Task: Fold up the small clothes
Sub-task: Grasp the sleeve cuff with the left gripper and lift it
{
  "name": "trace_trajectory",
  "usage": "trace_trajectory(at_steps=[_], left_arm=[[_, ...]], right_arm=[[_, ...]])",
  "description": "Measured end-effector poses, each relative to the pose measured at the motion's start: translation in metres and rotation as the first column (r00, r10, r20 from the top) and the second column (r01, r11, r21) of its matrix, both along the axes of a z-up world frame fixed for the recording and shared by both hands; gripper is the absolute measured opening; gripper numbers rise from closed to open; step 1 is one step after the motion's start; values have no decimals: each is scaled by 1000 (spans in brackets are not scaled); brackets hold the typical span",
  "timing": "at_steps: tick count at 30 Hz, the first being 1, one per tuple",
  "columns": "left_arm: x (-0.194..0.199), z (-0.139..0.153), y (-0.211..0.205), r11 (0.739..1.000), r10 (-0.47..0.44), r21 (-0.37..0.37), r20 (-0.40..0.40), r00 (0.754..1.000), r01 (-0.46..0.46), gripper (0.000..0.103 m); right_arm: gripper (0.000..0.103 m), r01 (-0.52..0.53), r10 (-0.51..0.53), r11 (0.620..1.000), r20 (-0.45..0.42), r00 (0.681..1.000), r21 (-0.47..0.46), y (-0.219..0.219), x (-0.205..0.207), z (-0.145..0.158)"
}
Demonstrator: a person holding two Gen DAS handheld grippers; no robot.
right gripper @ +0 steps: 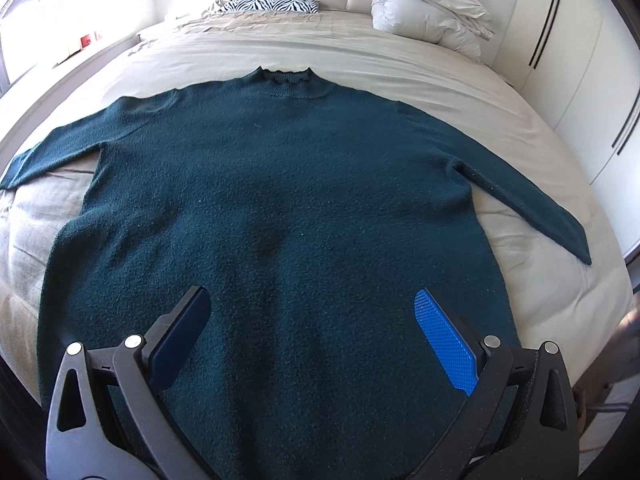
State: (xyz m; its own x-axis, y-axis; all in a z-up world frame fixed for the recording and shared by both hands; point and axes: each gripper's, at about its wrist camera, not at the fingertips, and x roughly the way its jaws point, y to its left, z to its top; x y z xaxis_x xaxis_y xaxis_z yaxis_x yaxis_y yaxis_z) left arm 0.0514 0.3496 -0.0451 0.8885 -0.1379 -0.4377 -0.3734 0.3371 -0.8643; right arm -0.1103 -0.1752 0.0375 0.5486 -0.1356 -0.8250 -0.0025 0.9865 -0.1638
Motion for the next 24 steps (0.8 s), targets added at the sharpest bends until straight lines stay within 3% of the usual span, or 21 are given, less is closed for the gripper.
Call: trace_trajectory(at_steps=[4,10,15,19,20,22,23,24], left_arm=[[24,-27,15,995,28,-92,-13,1000,-29,81],[27,-55,30,973,129,-187,-56,990,-137,76],[23,-57,34,948,243,-190,-83,967,-255,74],[45,-54,45,955,254,-129,-104,962,-266,74],[46,-54,50,957,257,-111,-106,961,-268,66],[58,-53,58,968,228,-78,-132,965,-240,23],[67,-53,58,974,205,-65,-154,966,-217,8],[75,-50,57,978,194,-41,-160,968,-203,7]], right_arm=[[103,4,-3,1000,-14,1000,19,2,8,-6],[103,3,-3,1000,-14,1000,24,3,18,-8],[103,14,-13,999,-35,999,45,0,27,-17],[103,15,-13,997,-20,1000,74,-2,29,-18],[103,17,-16,997,-15,1000,81,-3,29,-17],[103,21,-20,994,-5,1000,104,-8,29,-14],[103,24,-24,993,-1,1000,117,-11,29,-12],[103,28,-28,991,4,1000,131,-15,29,-11]])
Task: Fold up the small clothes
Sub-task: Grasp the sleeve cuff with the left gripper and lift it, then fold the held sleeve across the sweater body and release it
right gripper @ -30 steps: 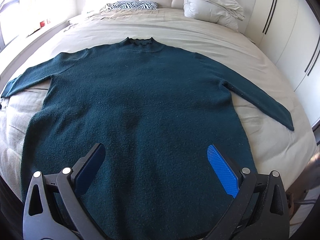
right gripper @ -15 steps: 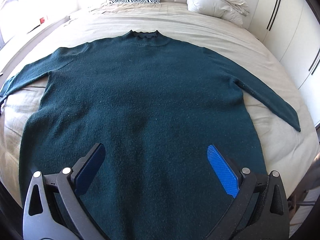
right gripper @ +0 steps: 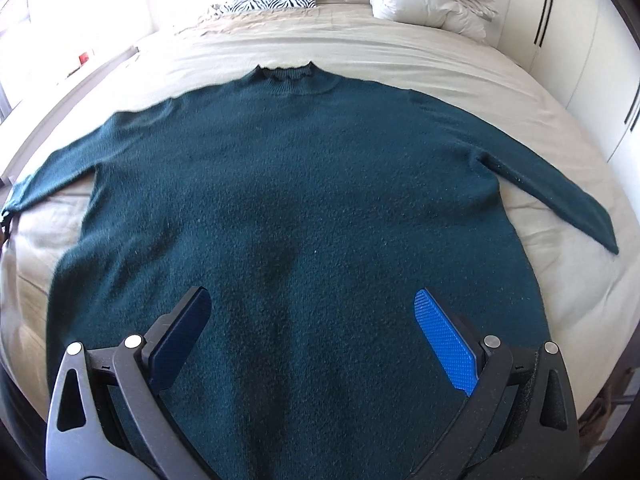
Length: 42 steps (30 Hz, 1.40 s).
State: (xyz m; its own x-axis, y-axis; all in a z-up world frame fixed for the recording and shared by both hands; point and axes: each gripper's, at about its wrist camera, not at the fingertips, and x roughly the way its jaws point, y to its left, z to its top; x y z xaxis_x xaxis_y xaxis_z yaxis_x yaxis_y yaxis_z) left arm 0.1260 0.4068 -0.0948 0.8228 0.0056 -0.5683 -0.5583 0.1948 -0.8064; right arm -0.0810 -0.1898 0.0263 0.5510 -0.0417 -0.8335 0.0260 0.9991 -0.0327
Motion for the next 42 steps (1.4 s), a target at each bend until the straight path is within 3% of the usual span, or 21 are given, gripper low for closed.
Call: trace_trajectory(at_steps=[2,4,7,8,10,11,13,15,18,19,21,22,26,32,34,38,40,42], left_arm=[[14,20,-11,994,-60,93,-11,998,61,7],[34,50,-37,958,-163,236,-28,986,165,7],[62,89,-104,841,-328,424,-94,940,336,7],[72,99,-134,775,-385,491,-132,913,398,7],[82,115,-202,608,-487,620,-203,849,497,7],[87,119,-243,492,-533,679,-259,806,544,7],[76,116,-308,315,-574,742,-347,741,591,7],[57,98,-364,156,-593,761,-438,676,630,7],[34,66,-407,-25,-571,753,-551,608,658,7],[31,57,-415,-66,-555,749,-577,599,660,7],[32,44,-413,-114,-529,743,-607,593,659,7],[28,39,-413,-128,-517,740,-618,592,660,8],[12,37,-413,-130,-514,747,-613,600,652,8],[6,38,-431,-168,-486,759,-619,617,630,9],[5,38,-433,-176,-480,760,-621,620,626,9],[4,37,-436,-192,-468,761,-626,623,620,10],[5,35,-438,-197,-464,761,-628,625,618,12],[5,36,-438,-193,-462,763,-625,629,617,13]], right_arm=[[103,11,-12,999,7,1000,38,-9,2,2],[103,24,-26,996,22,999,82,-16,5,4],[102,27,-31,990,25,999,142,-25,10,6],[100,23,-29,986,30,999,163,-28,12,7],[99,23,-30,983,38,999,180,-33,16,9],[98,23,-31,981,42,999,195,-37,19,10],[93,22,-35,971,48,998,240,-44,27,13],[87,20,-36,948,45,998,318,-54,39,13],[72,7,-23,910,33,999,414,-61,59,11],[64,-6,-6,892,24,1000,453,-62,71,9],[59,-27,26,858,9,1000,513,-59,87,5],[59,-40,57,816,-12,998,577,-56,102,0],[59,-36,156,682,-98,983,731,-33,148,-25],[59,33,211,570,-185,960,821,1,195,-61],[59,74,205,517,-207,957,853,3,205,-69],[61,114,243,464,-250,937,878,14,224,-87],[60,135,253,471,-280,926,872,21,231,-96],[53,125,267,467,-274,924,875,28,237,-104]])
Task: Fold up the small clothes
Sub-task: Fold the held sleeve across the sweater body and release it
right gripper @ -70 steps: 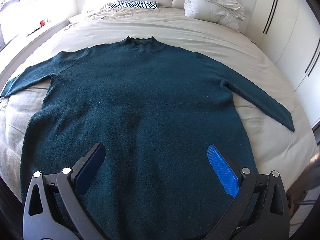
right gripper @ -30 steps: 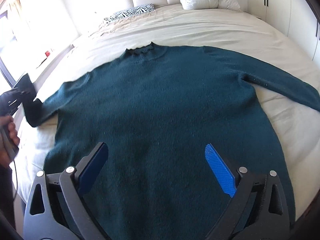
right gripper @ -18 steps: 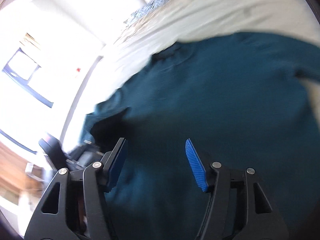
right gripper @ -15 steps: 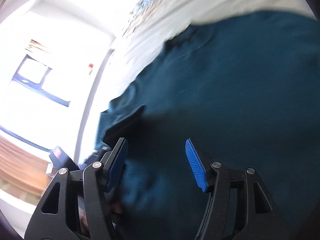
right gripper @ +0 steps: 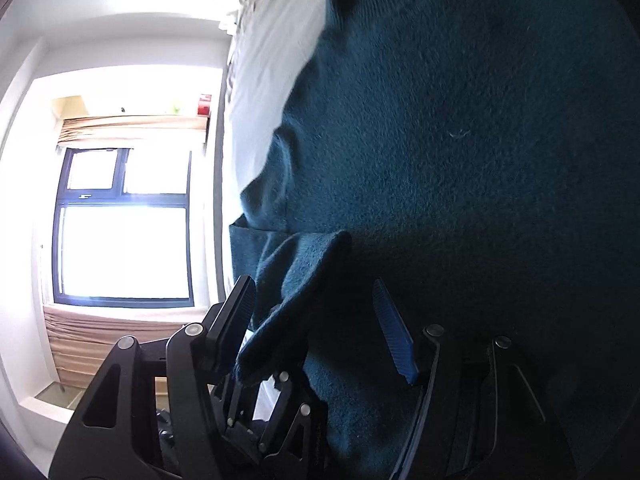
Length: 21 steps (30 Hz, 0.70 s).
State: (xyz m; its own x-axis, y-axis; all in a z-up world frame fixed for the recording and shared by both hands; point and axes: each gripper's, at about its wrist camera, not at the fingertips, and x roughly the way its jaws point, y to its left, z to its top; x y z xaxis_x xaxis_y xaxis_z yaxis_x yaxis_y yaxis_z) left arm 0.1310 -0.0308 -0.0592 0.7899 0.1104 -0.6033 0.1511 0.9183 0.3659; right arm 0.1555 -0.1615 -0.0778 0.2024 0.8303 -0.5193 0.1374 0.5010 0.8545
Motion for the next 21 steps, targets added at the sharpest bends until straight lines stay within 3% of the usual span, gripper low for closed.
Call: trace_trajectory(at_steps=[2,3,4,5,9,11,15,19,21], left_arm=[[1,1,0,1000,5,-4,-1,1000,-5,18],[0,2,0,1000,8,-5,1,1000,-8,27],[-1,3,0,1000,10,-8,3,1000,-10,34],[-2,5,1,1000,10,-14,8,1000,-10,44],[-11,18,4,996,-18,-87,19,1000,19,66],[-18,24,8,987,-41,-155,18,999,43,70],[-26,33,26,945,-55,-323,-19,998,46,70],[-27,38,55,891,-11,-455,-55,998,-15,69],[-24,40,77,851,34,-521,-69,997,-65,59]], right_arm=[[27,-31,31,999,30,999,-11,10,2,0],[24,-48,50,998,56,997,-39,15,3,2],[12,-61,66,996,80,995,-67,20,2,5],[7,-67,77,993,102,992,-97,24,2,7],[7,-20,56,981,183,982,-193,17,6,24],[7,24,24,973,204,979,-231,-3,9,34],[7,92,-17,942,227,974,-323,-43,22,46],[7,159,-60,897,243,968,-413,-94,31,56],[7,190,-80,874,255,964,-447,-109,39,58]])
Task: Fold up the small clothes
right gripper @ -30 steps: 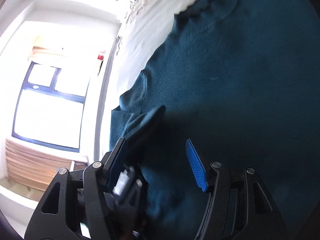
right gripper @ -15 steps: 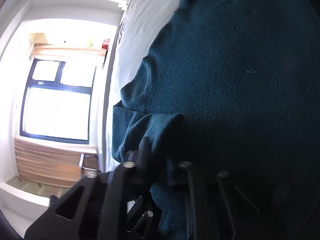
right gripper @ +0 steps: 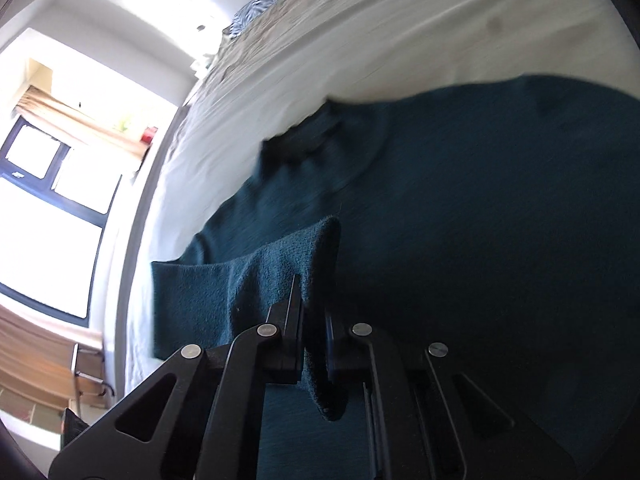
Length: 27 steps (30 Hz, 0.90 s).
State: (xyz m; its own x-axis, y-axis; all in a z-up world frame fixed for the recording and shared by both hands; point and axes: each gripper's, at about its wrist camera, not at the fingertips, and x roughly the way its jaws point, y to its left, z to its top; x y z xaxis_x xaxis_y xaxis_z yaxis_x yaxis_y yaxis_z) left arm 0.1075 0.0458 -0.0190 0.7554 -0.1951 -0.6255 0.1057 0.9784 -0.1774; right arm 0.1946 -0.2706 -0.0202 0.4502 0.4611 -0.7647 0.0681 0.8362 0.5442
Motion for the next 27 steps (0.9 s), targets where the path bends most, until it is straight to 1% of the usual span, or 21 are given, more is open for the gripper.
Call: trace_trajectory(at_steps=[1,2,3,4,6,7,9,13,19,22,27], left_arm=[[4,2,11,999,25,-33,-9,1000,-25,55],[9,5,23,996,51,-66,-16,999,-52,47],[14,6,33,994,71,-86,-21,997,-73,42],[19,6,44,990,93,-105,-24,995,-95,40],[28,9,64,983,125,-132,-26,992,-128,33],[32,11,70,980,134,-142,-27,991,-137,32],[40,16,80,976,142,-163,-21,990,-144,32],[58,22,89,976,122,-178,-18,992,-123,32],[83,23,79,978,87,-188,-30,996,-91,32],[95,21,71,980,64,-186,-47,997,-71,32],[110,14,64,982,51,-179,-71,996,-63,32]], right_arm=[[7,12,-12,1000,3,1000,-14,-9,3,2],[7,19,-19,999,6,1000,-27,-15,5,4],[7,23,-23,999,8,1000,-39,-18,8,5],[7,29,-28,997,10,1000,-68,-23,13,6],[7,40,-38,994,16,999,-104,-33,18,11],[6,46,-45,992,16,999,-116,-36,21,12],[6,56,-53,989,20,998,-137,-52,8,12],[6,55,-53,983,18,998,-172,-61,6,13],[6,51,-47,976,20,999,-211,-56,8,12],[6,55,-54,976,11,998,-211,-61,6,10],[6,65,-70,976,-16,997,-207,-66,3,-4]])
